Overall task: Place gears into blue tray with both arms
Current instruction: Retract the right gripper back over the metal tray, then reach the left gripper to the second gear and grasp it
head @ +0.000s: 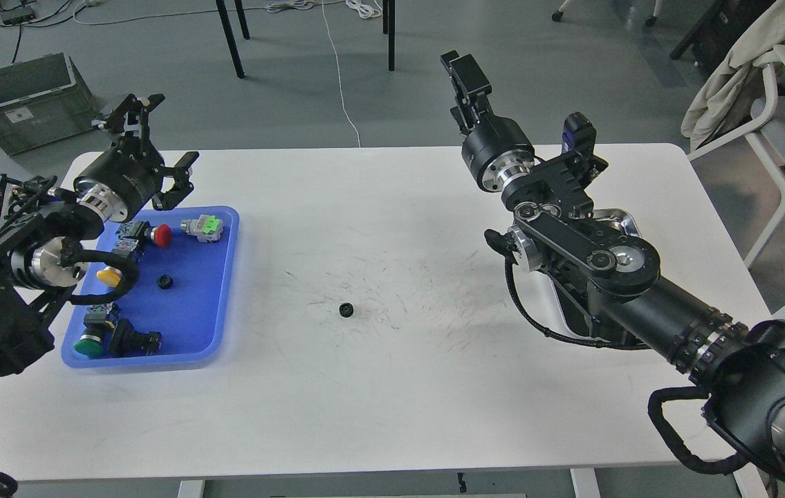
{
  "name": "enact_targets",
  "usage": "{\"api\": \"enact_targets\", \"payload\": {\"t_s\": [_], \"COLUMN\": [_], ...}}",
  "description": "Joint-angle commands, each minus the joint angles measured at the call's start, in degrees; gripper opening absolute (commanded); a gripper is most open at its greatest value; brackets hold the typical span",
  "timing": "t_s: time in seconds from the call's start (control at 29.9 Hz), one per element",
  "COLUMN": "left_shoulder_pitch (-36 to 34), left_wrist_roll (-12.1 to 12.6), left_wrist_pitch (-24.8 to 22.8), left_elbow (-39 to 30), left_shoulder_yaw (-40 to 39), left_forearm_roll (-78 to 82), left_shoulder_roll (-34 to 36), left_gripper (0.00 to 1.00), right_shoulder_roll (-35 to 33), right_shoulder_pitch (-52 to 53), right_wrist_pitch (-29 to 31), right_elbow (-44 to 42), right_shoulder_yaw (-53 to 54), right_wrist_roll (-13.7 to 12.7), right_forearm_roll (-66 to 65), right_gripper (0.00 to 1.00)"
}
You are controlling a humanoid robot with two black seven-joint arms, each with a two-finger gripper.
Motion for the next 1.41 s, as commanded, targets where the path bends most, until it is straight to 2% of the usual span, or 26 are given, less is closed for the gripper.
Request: {"api": "enact_targets", "payload": {"t_s": [0.0, 0.1, 0.23, 0.33, 0.54, 0.7, 0.94, 1.07, 1.27, 1.37], "left_shoulder_pitch": [0.75, 1.19, 1.28, 1.36, 2.51, 2.59, 4.17, 6.37, 9.8, 9.98], "left_wrist_roll": [0.65, 1.53, 1.89, 1.8, 1.8, 1.97, 5.57, 9.17, 9.71, 9.62], "left_wrist_pitch": [0.06, 0.58, 2.16, 2.17, 2.43, 6.81, 17.8, 19.13, 20.1, 20.88], "left_elbow": [-11.49, -20.55, -30.14, -34.54, -39.65, -38.78, -32.45, -29.9, -26.04, -23.75], "left_shoulder_yaw": [0.13, 2.23, 3.81, 5.13, 10.14, 15.32, 21.04, 20.87, 20.25, 20.34], "left_forearm_roll": [6.66, 13.25, 23.09, 34.68, 54.46, 74.31, 98.68, 107.6, 107.6, 107.6], "left_shoulder_roll": [6.85, 11.96, 16.27, 16.72, 13.39, 7.42, -1.46, -4.9, -8.76, -10.26], "left_gripper": [0.98, 0.98, 0.98, 0.98, 0.98, 0.98, 0.98, 0.98, 0.95, 0.91], "right_shoulder_roll": [-6.87, -15.57, -21.74, -23.42, -23.51, -22.9, -21.05, -20.79, -20.79, -20.79], "right_shoulder_pitch": [-2.9, -3.34, -6.67, -9.83, -13.97, -14.5, -14.5, -14.68, -14.94, -14.77], "right_wrist_pitch": [3.98, 11.26, 22.6, 28.85, 34.83, 36.42, 42.22, 42.49, 42.4, 42.14], "right_elbow": [0.52, -1.32, -4.58, -6.95, -8.1, -7.84, -7.4, -7.75, -8.01, -8.01], "right_shoulder_yaw": [5.28, 5.03, 5.11, 5.46, 5.99, 6.08, 6.34, 6.34, 6.25, 6.34], "right_wrist_roll": [-0.57, -0.84, -0.92, -0.92, -0.92, -0.66, -0.31, -0.13, -0.13, 0.04], "right_forearm_roll": [11.74, 24.57, 36.46, 38.85, 44.9, 47.03, 47.12, 47.03, 46.94, 46.94], "right_gripper": [0.95, 0.95, 0.95, 0.95, 0.95, 0.95, 0.95, 0.95, 0.95, 0.95]}}
